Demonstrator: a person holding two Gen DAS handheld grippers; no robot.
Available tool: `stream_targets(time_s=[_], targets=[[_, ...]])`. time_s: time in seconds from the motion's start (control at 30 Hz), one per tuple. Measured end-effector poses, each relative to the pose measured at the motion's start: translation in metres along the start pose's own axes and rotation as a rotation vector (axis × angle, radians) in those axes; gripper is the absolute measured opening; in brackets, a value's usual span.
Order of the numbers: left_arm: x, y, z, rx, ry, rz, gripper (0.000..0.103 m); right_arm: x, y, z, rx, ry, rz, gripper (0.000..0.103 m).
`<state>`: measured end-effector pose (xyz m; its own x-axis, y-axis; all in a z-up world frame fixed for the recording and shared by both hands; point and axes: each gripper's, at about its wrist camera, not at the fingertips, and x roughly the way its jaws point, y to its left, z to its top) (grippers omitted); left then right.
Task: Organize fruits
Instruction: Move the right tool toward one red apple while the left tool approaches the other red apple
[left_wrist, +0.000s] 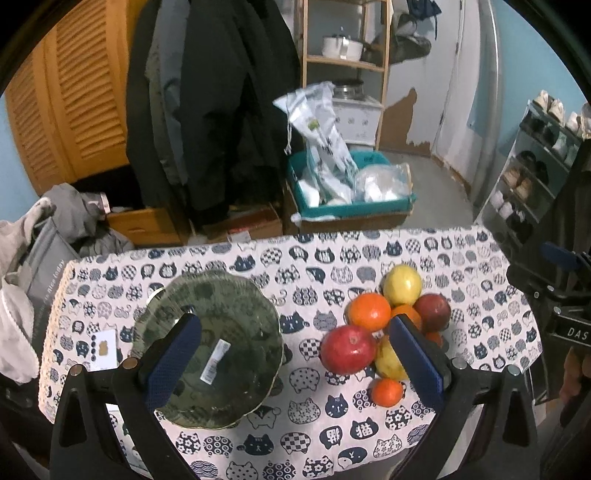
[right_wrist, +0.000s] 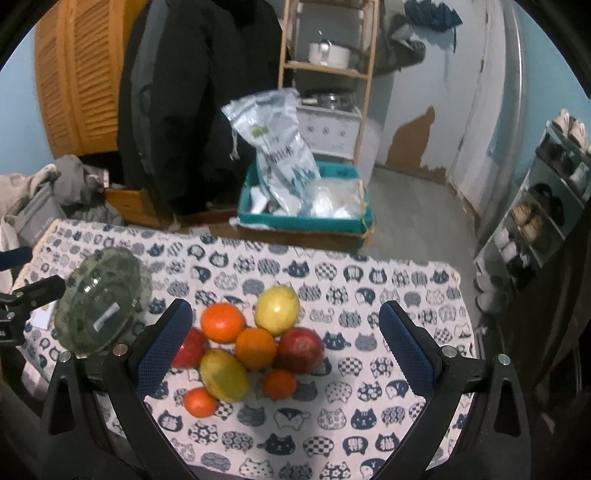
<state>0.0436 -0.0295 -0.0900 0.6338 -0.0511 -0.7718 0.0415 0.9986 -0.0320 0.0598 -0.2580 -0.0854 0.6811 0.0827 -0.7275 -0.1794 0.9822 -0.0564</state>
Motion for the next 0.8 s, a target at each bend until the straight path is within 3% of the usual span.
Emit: stream_targets(time_s=[0.43, 0.8], targets=[[0.063, -0.017, -0.017, 0.017, 0.180, -0.016, 0.102, 0.064, -0.017, -0.039, 0.029, 0.201, -0.024, 0.100], [0.112, -0.032, -0.031, 0.039, 0.276, -0.002, 0.102, 0.098, -0.025, -0.062, 0.046, 0.299, -0.029, 0.099]])
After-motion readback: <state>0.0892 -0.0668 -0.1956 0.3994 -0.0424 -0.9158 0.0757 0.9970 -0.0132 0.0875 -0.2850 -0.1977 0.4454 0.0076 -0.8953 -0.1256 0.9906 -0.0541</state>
